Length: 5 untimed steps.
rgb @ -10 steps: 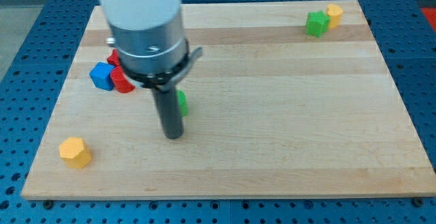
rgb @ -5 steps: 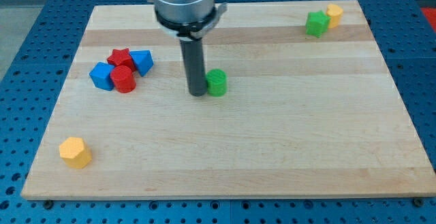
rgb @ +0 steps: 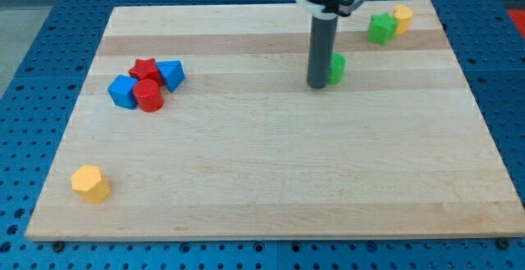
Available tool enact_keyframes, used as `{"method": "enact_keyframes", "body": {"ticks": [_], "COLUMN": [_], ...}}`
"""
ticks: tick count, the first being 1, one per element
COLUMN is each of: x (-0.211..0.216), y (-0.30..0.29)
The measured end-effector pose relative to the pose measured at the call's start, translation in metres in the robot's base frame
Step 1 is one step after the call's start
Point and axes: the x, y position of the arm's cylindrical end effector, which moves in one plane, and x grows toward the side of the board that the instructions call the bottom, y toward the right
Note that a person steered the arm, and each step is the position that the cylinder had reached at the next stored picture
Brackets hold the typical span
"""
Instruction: Push the green circle to the top left of the green star
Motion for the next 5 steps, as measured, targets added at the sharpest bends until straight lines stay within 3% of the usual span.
{"method": "enact_keyframes", "body": {"ticks": [5], "x": [-0.053], "y": [0.106]}}
